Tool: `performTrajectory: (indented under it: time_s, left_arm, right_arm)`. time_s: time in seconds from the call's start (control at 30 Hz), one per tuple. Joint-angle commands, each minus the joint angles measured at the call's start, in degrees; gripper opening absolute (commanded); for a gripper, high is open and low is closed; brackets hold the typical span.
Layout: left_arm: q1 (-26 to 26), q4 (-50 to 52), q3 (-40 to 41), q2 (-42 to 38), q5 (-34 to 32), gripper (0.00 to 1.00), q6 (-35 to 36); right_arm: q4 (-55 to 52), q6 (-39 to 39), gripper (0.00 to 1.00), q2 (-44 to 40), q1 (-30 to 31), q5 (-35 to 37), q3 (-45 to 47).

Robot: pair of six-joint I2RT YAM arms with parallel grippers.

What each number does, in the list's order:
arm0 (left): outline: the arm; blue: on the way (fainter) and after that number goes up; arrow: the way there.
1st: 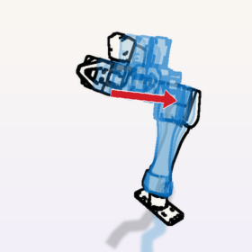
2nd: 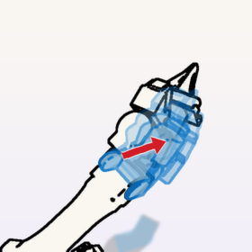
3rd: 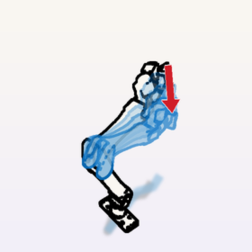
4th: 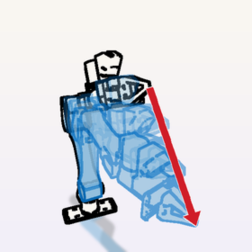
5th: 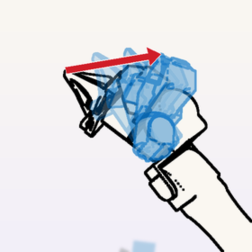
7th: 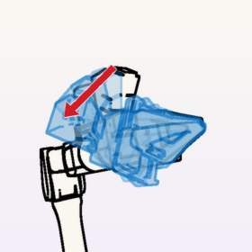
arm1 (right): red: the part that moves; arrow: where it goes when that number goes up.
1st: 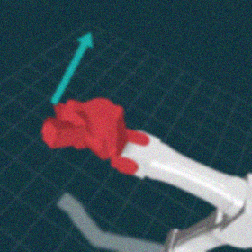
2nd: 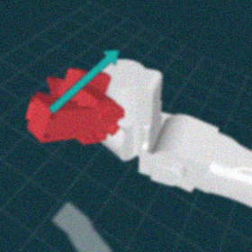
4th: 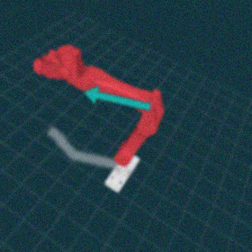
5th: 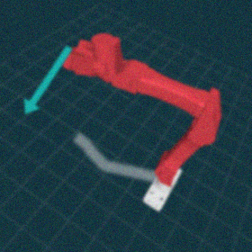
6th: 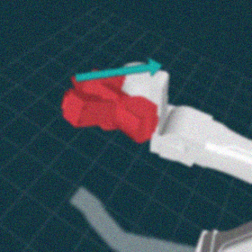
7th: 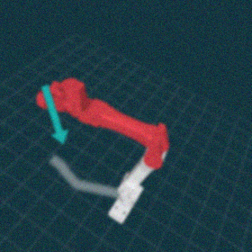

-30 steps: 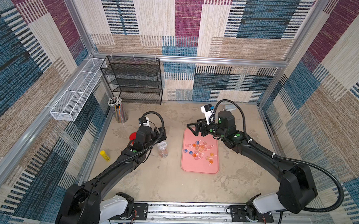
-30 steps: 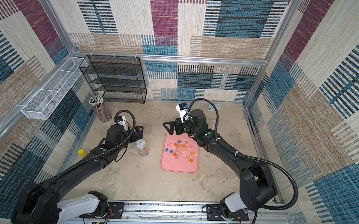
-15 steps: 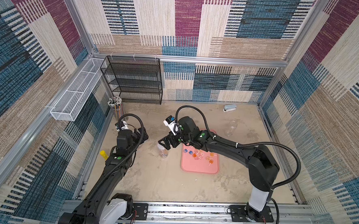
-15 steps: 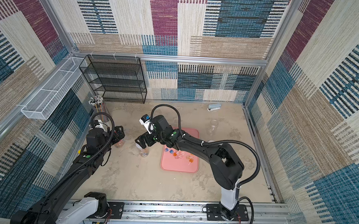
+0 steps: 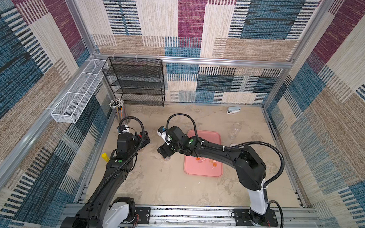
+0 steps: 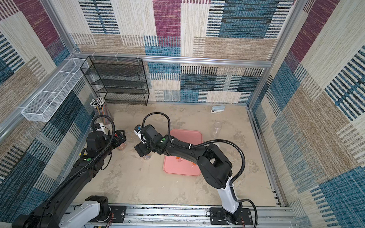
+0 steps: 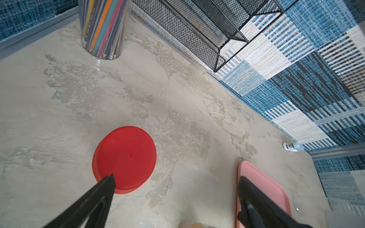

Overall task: Pour the candies out of the jar
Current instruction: Pick up the jar from the center of the board.

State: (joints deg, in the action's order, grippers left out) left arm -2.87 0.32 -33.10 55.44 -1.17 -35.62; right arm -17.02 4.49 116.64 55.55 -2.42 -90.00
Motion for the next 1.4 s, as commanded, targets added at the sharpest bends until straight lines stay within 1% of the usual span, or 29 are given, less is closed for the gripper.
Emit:
performTrajectory:
  time_s: [0.0,0.1,0.2,0.3,0.4,0.47,0.57,0.7,0.77,0.83,0.93,0.97,1.07,1.17,1.3,1.37]
  left_arm:
    - [0.05,-0.98,0.2,0.23,0.39,0.99,-0.81]
    - [0.06,0.13,-0.78,0.95,-0.32,0.99,-1.04]
    - [0.04,1.87,-2.6,2.74,0.15,0.99,-1.08]
    - [0.06,2.21,-4.17,4.71,2.73,0.99,-0.33]
    - [0.06,1.18,-4.99,6.15,6.44,0.99,0.71]
    - [0.04,-0.2,-5.62,6.99,9.1,0.99,1.46]
    - [-0.19,-0.83,-7.74,8.72,11.53,0.99,2.34]
    - [-2.03,-3.09,-10.28,10.79,13.34,0.96,4.2]
    - [-3.43,-5.4,-11.24,11.71,15.48,0.94,5.51]
    - [-5.15,-6.88,-12.55,12.81,16.75,0.94,7.14]
    - [-7.82,-9.37,-15.23,14.85,20.89,0.97,10.69]
    - [-8.7,-10.5,-16.03,15.53,23.29,0.99,12.41]
    - [-10.66,-13.45,-18.22,16.86,31.16,0.99,17.17]
    - [-12.79,-13.71,-20.8,17.82,38.32,0.99,21.82]
    - [-16.84,-9.36,-24.86,19.15,42.45,0.99,28.89]
    - [-18.57,-7.89,-26.4,19.99,43.88,0.99,31.29]
  right_arm:
    - [0.18,-0.28,0.84,0.13,0.35,0.76,0.25]
    - [0.56,0.07,0.78,0.08,0.44,1.16,0.98]
    - [0.74,0.33,0.66,-0.09,0.44,1.54,1.21]
    - [1.49,0.86,0.57,-1.0,0.44,1.82,1.68]
    - [1.87,1.12,0.52,-2.65,0.03,1.28,2.28]
    - [2.16,1.63,0.51,-4.28,-0.99,-0.08,3.06]
    - [2.48,3.24,0.5,-7.63,-4.11,-3.79,4.86]
    - [4.45,5.01,0.5,-13.93,-10.12,-10.26,9.01]
    - [5.01,5.67,0.5,-16.68,-13.37,-13.13,10.71]
    - [5.05,6.24,0.5,-19.17,-16.87,-15.02,11.94]
    - [5.05,6.87,0.5,-22.95,-22.71,-19.48,13.24]
    - [5.04,7.0,0.5,-24.1,-24.82,-21.66,13.52]
    - [4.71,7.53,0.5,-26.64,-30.25,-28.23,13.52]
    - [3.97,8.11,0.5,-27.97,-34.71,-35.55,12.96]
    - [3.33,8.52,0.49,-28.68,-38.4,-42.92,12.07]
    - [3.13,8.94,0.48,-28.73,-38.93,-44.99,11.44]
